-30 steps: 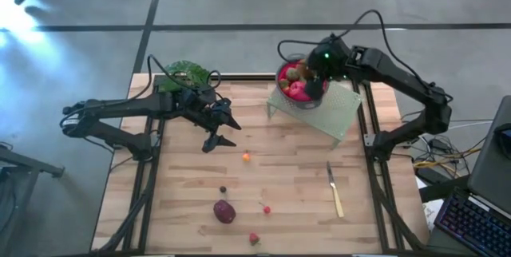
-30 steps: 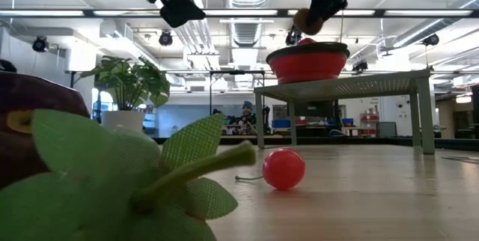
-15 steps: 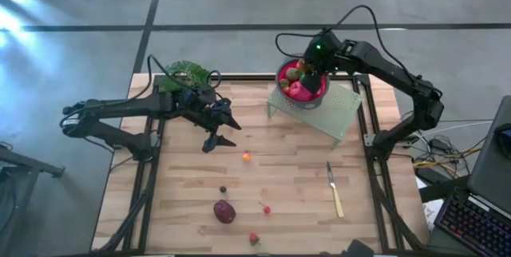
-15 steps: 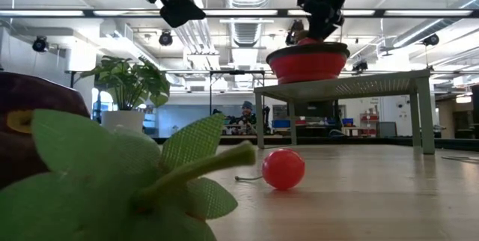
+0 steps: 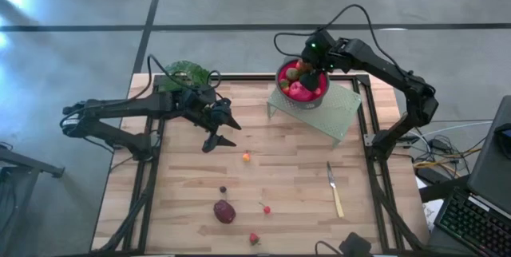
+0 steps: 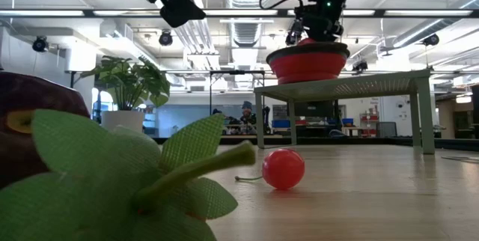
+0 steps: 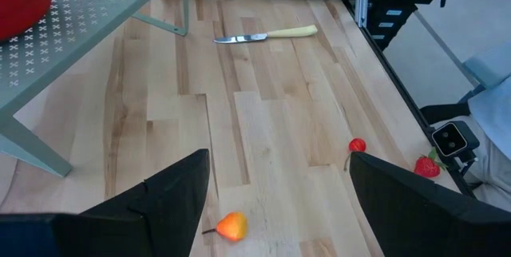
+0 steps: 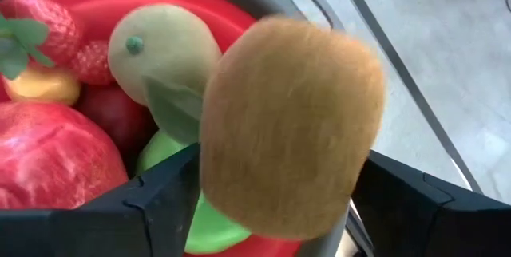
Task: Pick & Place Fruit
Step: Put the green kiwi into the red strainer bowl, then put the black cherry into the red strainer bowl
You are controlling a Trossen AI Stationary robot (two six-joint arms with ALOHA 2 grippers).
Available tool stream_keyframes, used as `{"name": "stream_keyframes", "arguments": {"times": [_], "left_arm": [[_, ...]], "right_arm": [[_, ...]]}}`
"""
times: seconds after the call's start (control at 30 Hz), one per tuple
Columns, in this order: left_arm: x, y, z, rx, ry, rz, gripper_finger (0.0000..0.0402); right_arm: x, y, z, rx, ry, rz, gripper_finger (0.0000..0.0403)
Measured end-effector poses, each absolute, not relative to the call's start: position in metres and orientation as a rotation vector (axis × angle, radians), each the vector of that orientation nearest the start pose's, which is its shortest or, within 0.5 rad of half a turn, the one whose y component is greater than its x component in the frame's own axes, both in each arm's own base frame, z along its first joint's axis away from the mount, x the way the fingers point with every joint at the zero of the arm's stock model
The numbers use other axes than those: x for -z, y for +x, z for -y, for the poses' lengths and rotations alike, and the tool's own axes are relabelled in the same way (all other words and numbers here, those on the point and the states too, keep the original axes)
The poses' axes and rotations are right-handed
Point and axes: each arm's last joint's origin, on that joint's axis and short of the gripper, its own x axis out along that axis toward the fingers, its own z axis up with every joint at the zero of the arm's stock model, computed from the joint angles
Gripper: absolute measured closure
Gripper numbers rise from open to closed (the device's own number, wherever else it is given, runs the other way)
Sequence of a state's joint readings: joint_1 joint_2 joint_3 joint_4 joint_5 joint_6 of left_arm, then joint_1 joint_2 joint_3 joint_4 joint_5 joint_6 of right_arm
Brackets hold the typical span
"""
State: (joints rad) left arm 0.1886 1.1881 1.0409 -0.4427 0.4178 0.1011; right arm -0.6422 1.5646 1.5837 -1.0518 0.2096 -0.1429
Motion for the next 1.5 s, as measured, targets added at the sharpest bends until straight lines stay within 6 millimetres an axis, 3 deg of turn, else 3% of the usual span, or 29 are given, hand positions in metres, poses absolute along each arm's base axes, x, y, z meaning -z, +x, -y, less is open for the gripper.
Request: {"name": "stream_keyframes", "arguments": {"times": [0.47, 0.8, 1.13, 1.5], "left_arm": [[-0.319, 0.249, -0.036, 0.25, -0.078, -0.552, 0.0094], [-0.319, 0.249, -0.036, 0.25, -0.079, -0.552, 0.0094], [-0.319, 0.249, -0.036, 0.249, -0.079, -0.552, 0.0094], [-0.321, 0.249, -0.036, 0.249, -0.074, -0.537, 0.0094]], "right_arm": [[-0.354, 0.234, 0.183, 0.668, 0.101, -1.151, 0.0061], [-0.372, 0.216, 0.158, 0.679, 0.152, -1.132, 0.0053], [-0.392, 0.221, 0.103, 0.561, 0.113, -1.022, 0.0084], [-0.391, 0.255, 0.022, 0.315, 0.05, -0.943, 0.0114]]}}
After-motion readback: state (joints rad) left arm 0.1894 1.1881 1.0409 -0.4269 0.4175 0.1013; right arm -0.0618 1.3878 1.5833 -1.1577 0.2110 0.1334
